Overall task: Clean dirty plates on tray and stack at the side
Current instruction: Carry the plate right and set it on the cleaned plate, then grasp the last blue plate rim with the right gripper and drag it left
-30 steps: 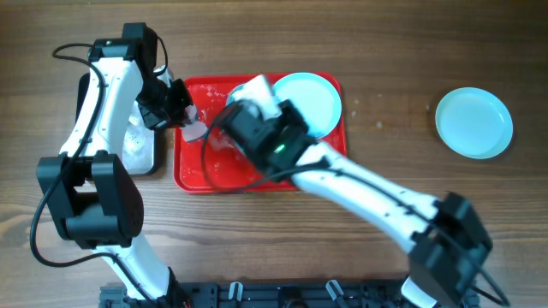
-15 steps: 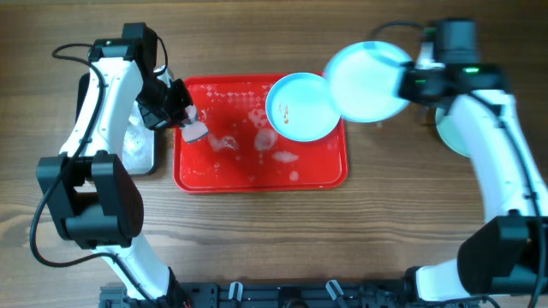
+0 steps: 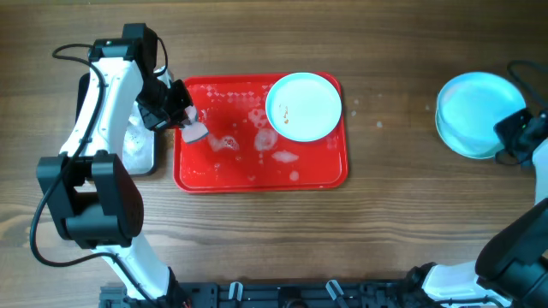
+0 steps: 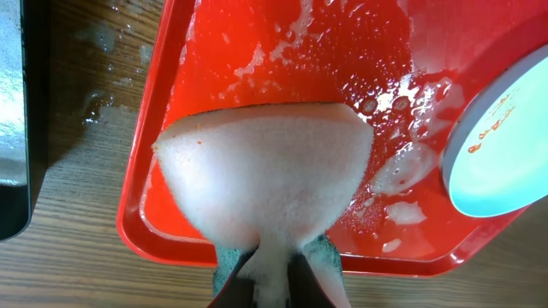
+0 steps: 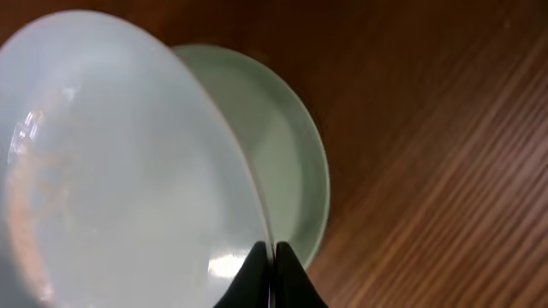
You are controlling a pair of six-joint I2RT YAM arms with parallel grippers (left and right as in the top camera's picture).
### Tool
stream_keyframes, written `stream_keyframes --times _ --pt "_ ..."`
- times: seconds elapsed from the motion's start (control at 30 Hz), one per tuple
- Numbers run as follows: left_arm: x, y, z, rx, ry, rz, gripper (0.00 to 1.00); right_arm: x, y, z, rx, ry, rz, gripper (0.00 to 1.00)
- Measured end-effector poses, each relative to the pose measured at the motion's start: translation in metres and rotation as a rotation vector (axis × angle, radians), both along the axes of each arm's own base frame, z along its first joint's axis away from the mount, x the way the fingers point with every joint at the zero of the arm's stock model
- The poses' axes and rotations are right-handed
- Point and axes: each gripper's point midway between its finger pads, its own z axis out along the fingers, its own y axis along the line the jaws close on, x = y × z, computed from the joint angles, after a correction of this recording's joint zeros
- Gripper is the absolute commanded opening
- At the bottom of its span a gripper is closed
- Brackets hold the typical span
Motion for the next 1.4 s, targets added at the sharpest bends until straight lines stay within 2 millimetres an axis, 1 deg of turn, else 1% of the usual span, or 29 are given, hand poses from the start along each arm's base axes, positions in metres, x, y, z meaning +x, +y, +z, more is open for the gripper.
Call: stream_keyframes --times 0.03,0.07,0.13,0.23,0.33,0.37,0.4,0.43,0.47,0.5,0.53,0.67,0.7,0.77,0.8,0.83,0.87,0.9,0.93,0.97,1.0,1.07,1.1,1.13,1.17,1.2,1.23,1.3,1.4 --pt "0.000 0.000 0.000 0.000 0.000 0.000 0.04 0.006 -0.005 -0.002 -0.028 -0.039 -0.008 0.04" --pt "0.000 0.000 0.000 0.000 0.000 0.000 0.04 0.006 -0.007 -0.005 -0.038 -0.046 -0.019 0.04" --pt "0.000 0.000 0.000 0.000 0.000 0.000 0.04 0.002 -0.008 -0.010 -0.050 -0.040 -0.033 0.04" --pt "0.000 0.000 0.000 0.000 0.000 0.000 0.04 -0.007 -0.006 -0.025 -0.055 -0.016 -0.044 0.04" --pt "0.000 0.000 0.000 0.000 0.000 0.000 0.04 -0.008 -0.007 -0.032 -0.056 -0.011 -0.050 0.05" --pt "0.000 0.000 0.000 0.000 0.000 0.000 0.04 -0.008 -0.007 -0.034 -0.055 -0.008 -0.050 0.10" --pt "0.000 0.000 0.000 0.000 0.000 0.000 0.04 -0.007 -0.007 -0.038 -0.051 -0.003 -0.052 0.19" --pt "0.000 0.000 0.000 0.000 0.000 0.000 0.04 -0.007 -0.007 -0.042 -0.044 0.003 -0.057 0.36" --pt "0.000 0.000 0.000 0.000 0.000 0.000 0.04 -0.008 -0.007 -0.046 -0.040 0.013 -0.060 0.48" --pt "0.000 0.000 0.000 0.000 0.000 0.000 0.04 -0.008 -0.007 -0.048 -0.036 0.014 -0.063 0.57" --pt "0.000 0.000 0.000 0.000 0.000 0.000 0.04 -0.007 -0.009 -0.048 -0.041 0.008 -0.063 0.63" --pt "0.000 -0.001 0.000 0.000 0.000 -0.002 0.04 -0.006 -0.007 -0.046 -0.030 0.009 -0.060 0.65" --pt "0.000 -0.001 0.000 0.000 0.000 -0.002 0.04 -0.005 -0.006 -0.043 -0.017 0.011 -0.055 0.64" --pt "0.000 -0.003 0.000 0.000 0.000 -0.008 0.04 0.003 -0.002 -0.026 0.011 -0.016 -0.035 0.58" --pt "0.000 -0.004 0.000 0.000 0.000 -0.012 0.04 0.007 0.002 -0.013 0.027 -0.038 -0.019 0.57" --pt "0.000 -0.006 0.000 0.000 -0.002 -0.017 0.04 0.013 0.006 0.008 0.037 -0.082 0.003 0.56" --pt "0.001 -0.009 0.000 0.000 -0.007 -0.024 0.04 0.022 0.013 0.036 0.048 -0.151 0.038 0.56" --pt "0.001 -0.011 0.000 0.000 -0.012 -0.031 0.04 0.029 0.026 0.064 0.062 -0.222 0.087 0.56" --pt "0.002 -0.014 0.000 0.000 -0.017 -0.039 0.04 0.034 0.041 0.084 0.074 -0.269 0.132 0.56" --pt "0.003 -0.018 0.000 0.000 -0.023 -0.048 0.04 0.038 0.061 0.101 0.088 -0.309 0.188 0.56" --pt "0.004 -0.020 0.000 0.000 -0.028 -0.055 0.04 0.043 0.088 0.114 0.107 -0.335 0.264 0.56" --pt "0.005 -0.025 0.000 -0.001 -0.037 -0.068 0.04 0.054 0.155 0.118 0.168 -0.330 0.437 0.57" --pt "0.005 -0.026 0.000 -0.001 -0.038 -0.069 0.04 0.060 0.191 0.115 0.190 -0.315 0.529 0.56" --pt "0.005 -0.026 0.000 -0.001 -0.039 -0.069 0.04 0.064 0.238 0.110 0.211 -0.292 0.644 0.56" --pt "0.005 -0.026 0.000 0.000 -0.039 -0.069 0.04 0.065 0.261 0.107 0.215 -0.279 0.692 0.55" --pt "0.005 -0.026 0.000 -0.001 -0.039 -0.069 0.04 0.066 0.289 0.102 0.223 -0.264 0.749 0.55" --pt "0.005 -0.026 0.000 0.000 -0.039 -0.069 0.04 0.067 0.308 0.095 0.228 -0.249 0.779 0.55" --pt "0.006 -0.026 0.000 -0.001 -0.039 -0.069 0.04 0.067 0.346 0.070 0.242 -0.185 0.828 0.49" --pt "0.006 -0.026 0.000 0.000 -0.040 -0.069 0.04 0.070 0.380 0.024 0.253 -0.091 0.856 0.41"
